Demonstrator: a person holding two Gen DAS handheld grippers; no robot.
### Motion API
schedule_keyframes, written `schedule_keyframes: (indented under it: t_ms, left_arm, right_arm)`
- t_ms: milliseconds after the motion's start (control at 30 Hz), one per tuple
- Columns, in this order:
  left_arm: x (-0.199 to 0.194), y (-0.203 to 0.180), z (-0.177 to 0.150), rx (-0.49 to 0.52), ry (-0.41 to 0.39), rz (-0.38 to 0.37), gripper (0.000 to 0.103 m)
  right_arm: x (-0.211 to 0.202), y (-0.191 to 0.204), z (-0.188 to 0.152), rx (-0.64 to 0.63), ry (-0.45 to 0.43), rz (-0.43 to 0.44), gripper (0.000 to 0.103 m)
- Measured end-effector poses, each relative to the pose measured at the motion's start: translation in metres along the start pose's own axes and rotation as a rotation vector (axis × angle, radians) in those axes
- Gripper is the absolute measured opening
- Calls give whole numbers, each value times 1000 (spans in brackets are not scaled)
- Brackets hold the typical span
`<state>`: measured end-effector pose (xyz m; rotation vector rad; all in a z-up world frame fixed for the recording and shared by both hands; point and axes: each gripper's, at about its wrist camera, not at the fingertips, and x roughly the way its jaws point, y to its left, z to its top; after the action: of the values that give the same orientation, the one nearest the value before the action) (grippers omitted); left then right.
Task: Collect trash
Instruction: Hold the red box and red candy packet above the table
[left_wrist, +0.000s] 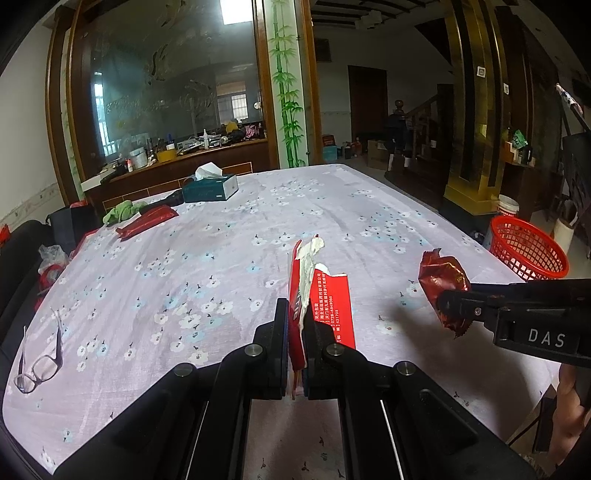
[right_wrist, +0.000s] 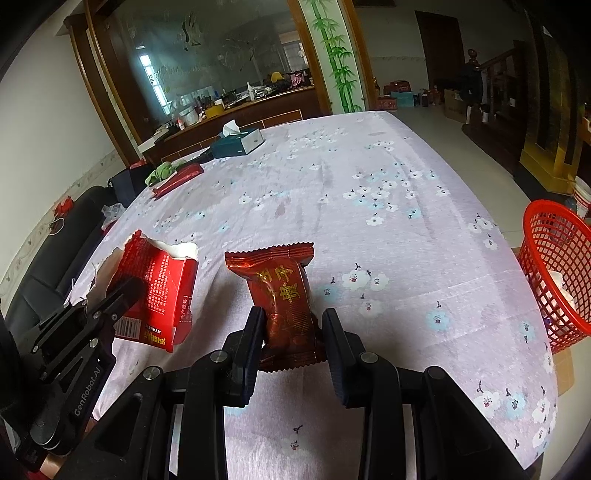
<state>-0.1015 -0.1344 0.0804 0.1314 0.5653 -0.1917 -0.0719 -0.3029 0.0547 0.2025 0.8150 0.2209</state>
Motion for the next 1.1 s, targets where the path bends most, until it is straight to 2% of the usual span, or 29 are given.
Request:
schedule_keyframes:
  t_ms: [633, 1100]
  left_arm:
    - [-32, -13, 0, 35, -53, 14, 5]
    - [-44, -4, 5, 29, -79, 24, 5]
  right_arm:
    - [-36, 0, -10, 2, -55, 10, 35]
    - [-47, 4, -6, 1, -82, 23, 35]
